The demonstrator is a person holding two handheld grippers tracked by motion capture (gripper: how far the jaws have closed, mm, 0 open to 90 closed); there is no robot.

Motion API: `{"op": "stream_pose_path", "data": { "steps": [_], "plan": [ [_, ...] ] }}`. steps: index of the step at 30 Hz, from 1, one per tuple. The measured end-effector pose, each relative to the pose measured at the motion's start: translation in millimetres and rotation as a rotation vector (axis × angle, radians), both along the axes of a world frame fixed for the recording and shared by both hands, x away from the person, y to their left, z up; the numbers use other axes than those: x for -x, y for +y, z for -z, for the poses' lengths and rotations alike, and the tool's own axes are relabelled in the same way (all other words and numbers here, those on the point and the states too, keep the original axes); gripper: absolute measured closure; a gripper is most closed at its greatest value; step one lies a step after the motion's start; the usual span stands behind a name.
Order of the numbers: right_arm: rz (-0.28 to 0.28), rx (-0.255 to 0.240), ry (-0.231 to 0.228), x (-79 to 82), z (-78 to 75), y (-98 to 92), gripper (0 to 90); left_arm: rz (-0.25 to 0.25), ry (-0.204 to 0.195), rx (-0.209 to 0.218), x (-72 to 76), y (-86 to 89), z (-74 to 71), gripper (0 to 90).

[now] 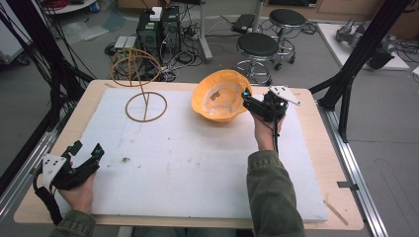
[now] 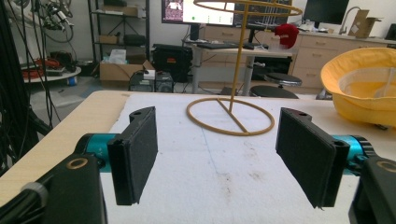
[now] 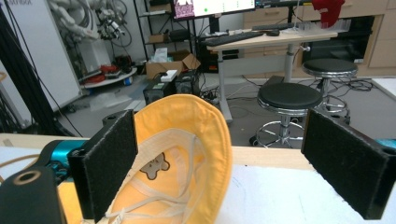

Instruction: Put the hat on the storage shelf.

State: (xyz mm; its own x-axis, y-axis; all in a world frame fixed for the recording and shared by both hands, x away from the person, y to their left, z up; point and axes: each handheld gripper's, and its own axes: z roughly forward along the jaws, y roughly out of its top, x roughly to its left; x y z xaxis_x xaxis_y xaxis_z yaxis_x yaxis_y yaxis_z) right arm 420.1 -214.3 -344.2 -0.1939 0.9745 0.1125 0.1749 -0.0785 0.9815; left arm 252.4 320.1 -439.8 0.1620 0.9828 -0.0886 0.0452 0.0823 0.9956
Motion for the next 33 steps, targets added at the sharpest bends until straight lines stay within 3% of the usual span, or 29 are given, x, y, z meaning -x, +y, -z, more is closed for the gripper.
{"op": "stream_pose_path", "data": {
  "steps": [7, 10, 18, 22, 31, 32, 33],
  "plan": [
    [0.012, 0.001, 0.026, -14.0, -0.8, 5.3, 9.5, 0.006, -0.005, -0.001, 1.1, -1.1, -0.4, 29.7],
    [0.011, -0.032, 0.046, -17.8, 3.0, 5.9, 9.6, 0.006, -0.006, -0.002, 1.8, -0.5, -0.3, 29.7],
    [0.024, -0.019, 0.081, -28.1, 11.7, 6.1, 9.6, -0.001, -0.005, -0.004, 5.5, 2.5, -0.4, 29.7],
    [0.023, -0.010, 0.135, -36.0, 21.9, 3.5, 9.5, 0.002, 0.000, -0.008, 5.8, 2.2, 0.2, 29.7],
    [0.013, -0.064, 0.241, -44.3, 37.1, 8.9, 9.6, 0.013, -0.004, -0.012, 6.4, -0.1, 0.0, 29.7],
    [0.016, -0.075, 0.248, -44.8, 38.3, 9.3, 10.3, 0.013, -0.004, -0.012, 6.4, 0.2, 0.0, 29.6],
    [0.036, -0.087, 0.281, -44.8, 39.7, 10.1, 26.0, 0.011, -0.004, -0.011, 6.3, 0.5, 0.1, 29.6]
  ]
}}
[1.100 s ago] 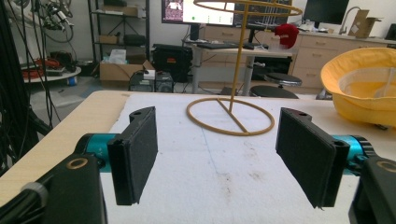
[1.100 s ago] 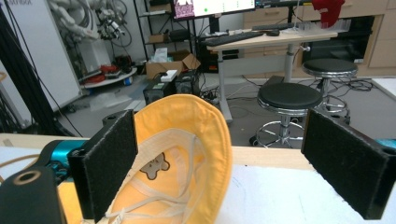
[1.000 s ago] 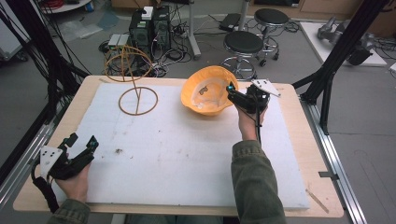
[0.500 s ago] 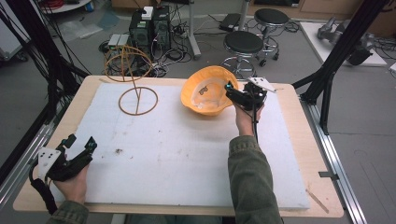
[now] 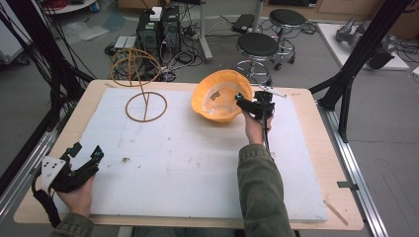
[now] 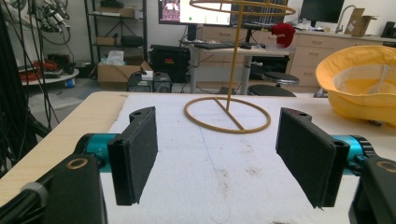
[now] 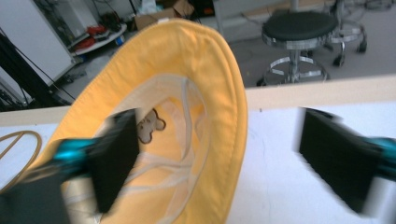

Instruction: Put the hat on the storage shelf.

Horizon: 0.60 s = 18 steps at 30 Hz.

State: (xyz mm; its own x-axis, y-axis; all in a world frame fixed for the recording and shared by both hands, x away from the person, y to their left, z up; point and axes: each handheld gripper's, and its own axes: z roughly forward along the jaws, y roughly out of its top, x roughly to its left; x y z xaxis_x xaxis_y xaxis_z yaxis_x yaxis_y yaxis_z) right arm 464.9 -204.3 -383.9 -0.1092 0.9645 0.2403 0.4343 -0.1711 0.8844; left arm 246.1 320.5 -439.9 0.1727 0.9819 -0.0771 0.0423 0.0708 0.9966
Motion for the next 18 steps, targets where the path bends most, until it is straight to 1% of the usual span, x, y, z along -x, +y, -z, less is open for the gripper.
{"op": "stream_pose_path", "data": {
  "steps": [1, 2, 3, 4, 5, 6, 7, 8, 9, 10, 11, 16, 18],
  "plan": [
    [0.015, -0.005, 0.014, 0.1, 0.5, 0.4, 26.2, -0.001, -0.001, 0.002, -0.3, 0.4, 0.2, 29.7],
    [0.015, -0.005, 0.014, 0.1, 0.5, 0.4, 26.2, -0.001, -0.001, 0.002, -0.3, 0.4, 0.2, 29.7],
    [0.026, -0.022, 0.027, -0.4, 1.8, 0.3, 28.5, -0.001, 0.002, 0.001, -0.3, 0.8, 0.2, 29.7],
    [0.030, -0.054, 0.071, -1.6, 4.5, -1.5, 39.8, -0.003, 0.001, 0.002, -0.4, 0.8, 0.3, 29.7],
    [0.028, -0.074, 0.093, -2.1, 5.7, -2.3, 47.2, -0.002, 0.001, 0.001, -0.2, 0.9, 0.2, 29.7],
    [0.018, -0.093, 0.106, -2.4, 6.3, -3.4, 57.7, -0.002, 0.000, 0.001, -0.3, 0.8, 0.2, 29.6],
    [0.007, -0.105, 0.110, -2.0, 6.2, -4.3, 66.9, -0.002, -0.001, -0.001, -0.3, 0.8, 0.2, 29.6],
    [0.014, -0.113, 0.116, -1.1, 5.4, -3.8, 75.2, -0.002, -0.001, -0.001, -0.3, 0.8, 0.2, 29.7],
    [0.015, -0.126, 0.116, 0.4, 3.9, -3.2, 80.5, -0.001, -0.001, 0.000, -0.4, 0.7, 0.2, 29.6],
    [0.011, -0.132, 0.100, 1.8, 2.9, -2.7, 83.2, -0.002, 0.000, 0.000, -0.4, 0.9, 0.3, 29.7],
    [0.008, -0.135, 0.094, 2.9, 1.7, -1.5, 85.0, -0.002, 0.000, 0.000, -0.4, 0.9, 0.3, 29.6],
    [-0.004, -0.089, 0.040, 6.5, -2.7, 6.7, 86.1, -0.003, -0.001, -0.002, 0.2, 1.8, -0.2, 29.7],
    [-0.013, -0.078, 0.028, 7.3, -3.6, 9.2, 86.1, -0.005, -0.003, 0.001, 0.2, 1.9, -0.3, 29.7]
  ]
}}
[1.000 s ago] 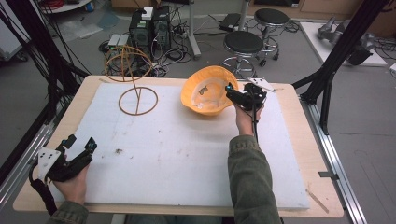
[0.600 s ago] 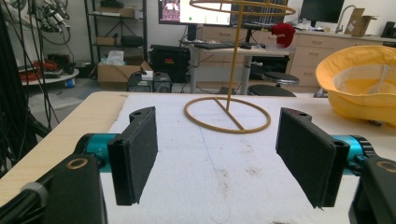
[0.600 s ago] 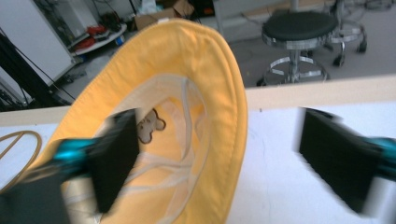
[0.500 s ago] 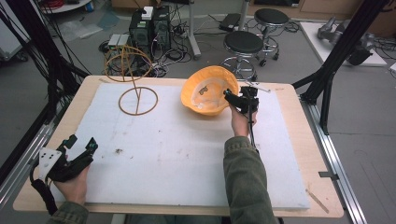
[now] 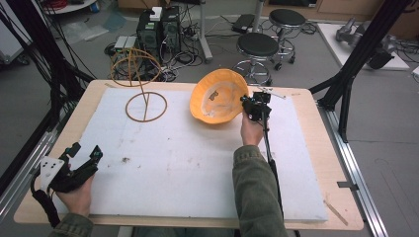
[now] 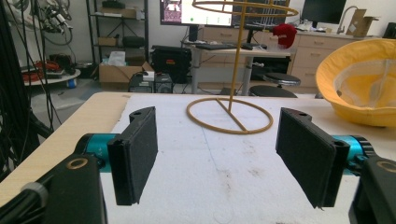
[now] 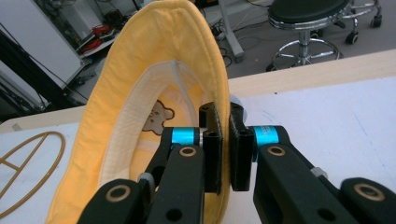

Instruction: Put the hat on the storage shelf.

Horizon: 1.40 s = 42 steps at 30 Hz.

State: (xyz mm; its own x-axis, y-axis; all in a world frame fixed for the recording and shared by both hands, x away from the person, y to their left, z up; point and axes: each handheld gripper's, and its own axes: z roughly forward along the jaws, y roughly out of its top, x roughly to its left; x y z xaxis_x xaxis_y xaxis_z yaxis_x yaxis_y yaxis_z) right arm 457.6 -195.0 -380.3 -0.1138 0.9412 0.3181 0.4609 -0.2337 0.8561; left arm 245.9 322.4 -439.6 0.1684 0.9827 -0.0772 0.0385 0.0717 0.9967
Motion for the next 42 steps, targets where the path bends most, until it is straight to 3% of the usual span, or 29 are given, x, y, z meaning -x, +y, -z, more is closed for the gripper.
{"op": "stream_pose_path", "data": {
  "steps": [3, 9, 12, 14, 17, 18, 19, 22, 24, 31, 35, 36, 42],
  "plan": [
    [-0.012, 0.008, -0.018, 2.6, -1.6, 2.7, 86.1, -0.001, 0.000, 0.000, -0.3, 0.3, 0.2, 29.6],
    [-0.035, 0.033, -0.099, 9.8, -10.0, 7.7, 86.1, -0.001, -0.001, 0.001, -0.6, -0.1, -0.1, 29.7],
    [-0.077, 0.029, -0.172, 15.1, -16.1, 10.0, 86.2, 0.001, -0.001, 0.002, -0.7, -0.5, -0.1, 29.7],
    [-0.087, 0.052, -0.220, 19.5, -21.0, 13.1, 86.2, 0.004, 0.002, 0.002, -0.9, -0.4, 0.0, 29.6],
    [-0.084, 0.062, -0.294, 26.2, -28.4, 15.7, 86.2, 0.014, -0.005, 0.011, -1.1, -0.3, 0.2, 29.6],
    [-0.084, 0.062, -0.294, 26.2, -28.4, 15.7, 86.2, 0.017, -0.005, 0.011, -0.7, -0.1, -0.1, 29.6],
    [-0.081, 0.054, -0.347, 30.4, -33.6, 15.4, 86.1, 0.017, -0.008, 0.011, -0.5, -0.2, -0.2, 29.6],
    [-0.078, 0.034, -0.380, 33.6, -37.4, 14.3, 86.1, 0.019, -0.010, 0.012, -0.5, -0.4, -0.2, 29.6],
    [-0.063, 0.031, -0.436, 38.6, -44.0, 12.2, 86.1, 0.020, -0.010, 0.013, -0.7, -0.8, -0.1, 29.6],
    [-0.058, -0.024, -0.500, 46.3, -54.8, 1.7, 86.1, 0.021, -0.007, 0.007, -1.1, -2.3, 0.0, 29.7],
    [-0.054, -0.022, -0.515, 48.4, -59.9, -0.2, 86.1, 0.023, -0.004, 0.007, -1.2, -2.7, 0.3, 29.7],
    [-0.061, -0.024, -0.541, 50.4, -64.9, -0.6, 86.1, 0.024, -0.006, 0.006, -1.1, -2.9, 0.3, 29.6],
    [-0.064, -0.035, -0.586, 54.0, -76.0, 0.2, 86.1, 0.033, -0.011, 0.010, -0.7, -3.9, 0.0, 29.6]
  ]
}}
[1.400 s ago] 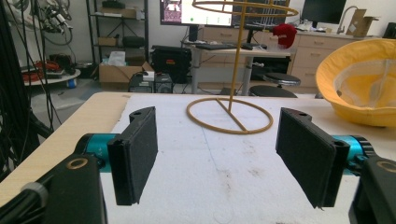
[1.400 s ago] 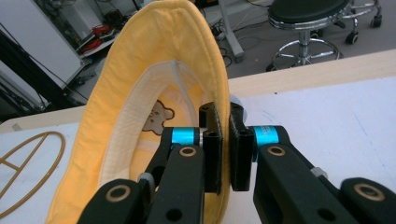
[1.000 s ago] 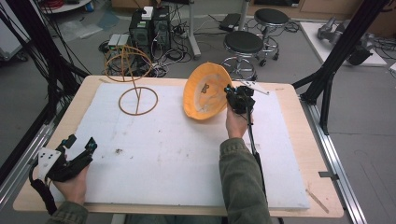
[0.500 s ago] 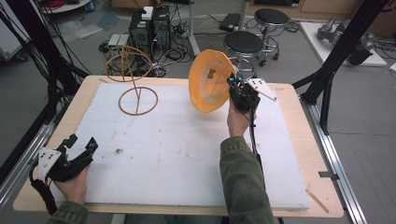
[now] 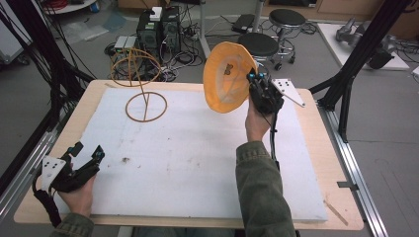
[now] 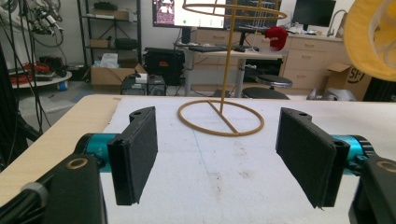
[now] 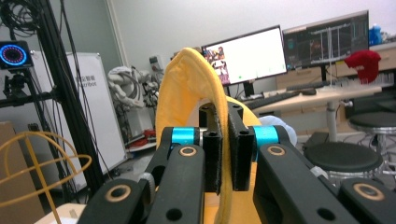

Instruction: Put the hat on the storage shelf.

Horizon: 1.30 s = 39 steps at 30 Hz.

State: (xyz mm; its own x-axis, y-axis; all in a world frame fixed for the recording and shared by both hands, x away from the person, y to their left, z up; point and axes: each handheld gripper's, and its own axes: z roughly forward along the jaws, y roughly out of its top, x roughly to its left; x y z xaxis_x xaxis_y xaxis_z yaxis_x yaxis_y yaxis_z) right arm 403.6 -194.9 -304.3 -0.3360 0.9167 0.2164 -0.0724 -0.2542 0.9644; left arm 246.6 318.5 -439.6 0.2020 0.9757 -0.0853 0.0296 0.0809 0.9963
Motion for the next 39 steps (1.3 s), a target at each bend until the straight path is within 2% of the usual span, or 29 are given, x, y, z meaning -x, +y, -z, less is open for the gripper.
{"op": "stream_pose_path", "data": {
  "steps": [1, 8, 12, 16, 24, 26, 32, 37, 39],
  "plan": [
    [-0.003, 0.000, -0.022, 1.2, -6.5, 1.7, 86.1, 0.000, 0.000, 0.000, 0.0, -0.1, 0.0, 29.6],
    [-0.007, 0.007, -0.061, 0.7, -24.8, 9.7, 86.1, -0.007, 0.001, -0.002, 0.4, 1.3, -0.2, 29.6],
    [-0.010, 0.010, -0.061, -0.8, -30.8, 14.0, 86.1, -0.011, -0.001, 0.003, 0.6, 1.7, -0.4, 29.6],
    [0.014, 0.002, -0.051, -7.5, -39.9, 24.9, 86.1, -0.006, 0.000, 0.002, -0.1, 0.6, -0.2, 29.6],
    [0.017, 0.046, -0.074, -17.5, -60.3, 55.2, 86.1, -0.015, -0.007, 0.021, -0.8, 3.5, 0.1, 29.7],
    [0.031, 0.059, -0.055, -21.6, -66.3, 68.6, 86.1, -0.015, -0.005, 0.017, -0.8, 4.9, 0.0, 29.7],
    [0.058, 0.075, -0.047, -29.6, -70.5, 87.8, 86.1, -0.017, -0.017, 0.024, 0.0, 5.8, -1.2, 29.7],
    [0.068, 0.059, -0.021, -36.3, -70.7, 97.1, 86.1, -0.008, -0.004, 0.027, -3.2, 0.6, 0.5, 30.0],
    [0.077, 0.044, -0.029, -38.3, -72.0, 101.2, 86.1, 0.000, -0.007, 0.025, -4.1, -2.5, 0.4, 30.1]
  ]
}}
